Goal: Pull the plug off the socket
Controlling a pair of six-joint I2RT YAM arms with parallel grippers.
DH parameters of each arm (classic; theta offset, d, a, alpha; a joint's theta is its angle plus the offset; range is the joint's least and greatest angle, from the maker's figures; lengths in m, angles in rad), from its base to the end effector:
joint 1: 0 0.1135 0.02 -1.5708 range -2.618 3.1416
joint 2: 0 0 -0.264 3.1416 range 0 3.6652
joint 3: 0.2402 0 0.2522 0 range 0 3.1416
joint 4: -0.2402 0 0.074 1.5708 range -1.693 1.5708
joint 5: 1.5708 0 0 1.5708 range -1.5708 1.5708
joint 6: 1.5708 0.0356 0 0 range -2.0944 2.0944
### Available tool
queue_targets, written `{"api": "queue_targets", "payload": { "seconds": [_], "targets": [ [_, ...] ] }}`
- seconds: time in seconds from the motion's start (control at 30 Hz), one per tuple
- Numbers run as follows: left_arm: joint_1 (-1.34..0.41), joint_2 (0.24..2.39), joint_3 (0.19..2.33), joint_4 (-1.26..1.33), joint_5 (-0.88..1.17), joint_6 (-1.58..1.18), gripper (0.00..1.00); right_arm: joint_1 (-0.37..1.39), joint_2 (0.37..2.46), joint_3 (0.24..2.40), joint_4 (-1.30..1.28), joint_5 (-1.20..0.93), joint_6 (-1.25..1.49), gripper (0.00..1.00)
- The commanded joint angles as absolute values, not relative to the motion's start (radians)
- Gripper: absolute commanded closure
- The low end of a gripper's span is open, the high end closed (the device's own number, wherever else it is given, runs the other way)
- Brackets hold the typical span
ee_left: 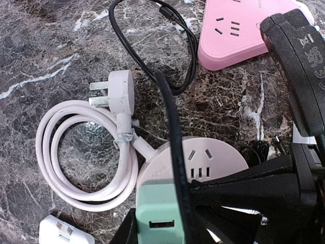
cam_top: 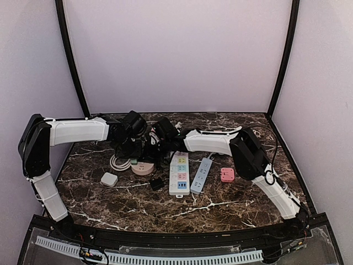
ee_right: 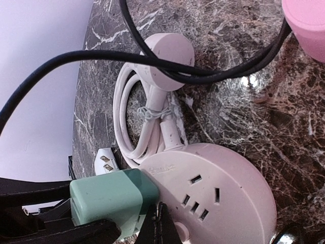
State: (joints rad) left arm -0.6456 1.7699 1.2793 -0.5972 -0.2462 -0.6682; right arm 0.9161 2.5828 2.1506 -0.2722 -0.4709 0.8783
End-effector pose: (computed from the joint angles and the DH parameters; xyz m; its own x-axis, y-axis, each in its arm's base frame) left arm 0.2983 -0.2139 0.2137 -0.8608 -0.1039 -0.4983 -0.0512 0.9917 -0.1183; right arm 0.3355 0.4635 0.1369 -0.9578 -0.1214 -0.2604 -0.2822 0.5667 0.7741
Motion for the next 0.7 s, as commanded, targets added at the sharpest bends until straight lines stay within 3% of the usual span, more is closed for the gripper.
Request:
{"api": "queue_targets", "payload": {
  "seconds": [0.0, 0.17, 0.5, 0.67],
  "targets": [
    [-0.683, 1.590, 1.269, -0.354, -0.288, -0.683, 0.92, 0.941, 2.688, 2.107, -0.418, -0.434, 0.882, 1.00],
    [-0.679, 1.599, 1.282, -0.368, -0.274, -0.684, 0.90, 0.940, 2.682, 2.103, -0.425, -0.415, 0.873, 1.00],
    [-0.563, 1.710, 1.401, -0.475, 0.035, -0.783, 0.88, 0.940, 2.654, 2.073, -0.419, -0.387, 0.860, 1.00],
    [-0.565, 1.732, 1.446, -0.521, 0.036, -0.758, 0.89, 0.940, 2.658, 2.075, -0.417, -0.390, 0.862, 1.00]
  ]
}}
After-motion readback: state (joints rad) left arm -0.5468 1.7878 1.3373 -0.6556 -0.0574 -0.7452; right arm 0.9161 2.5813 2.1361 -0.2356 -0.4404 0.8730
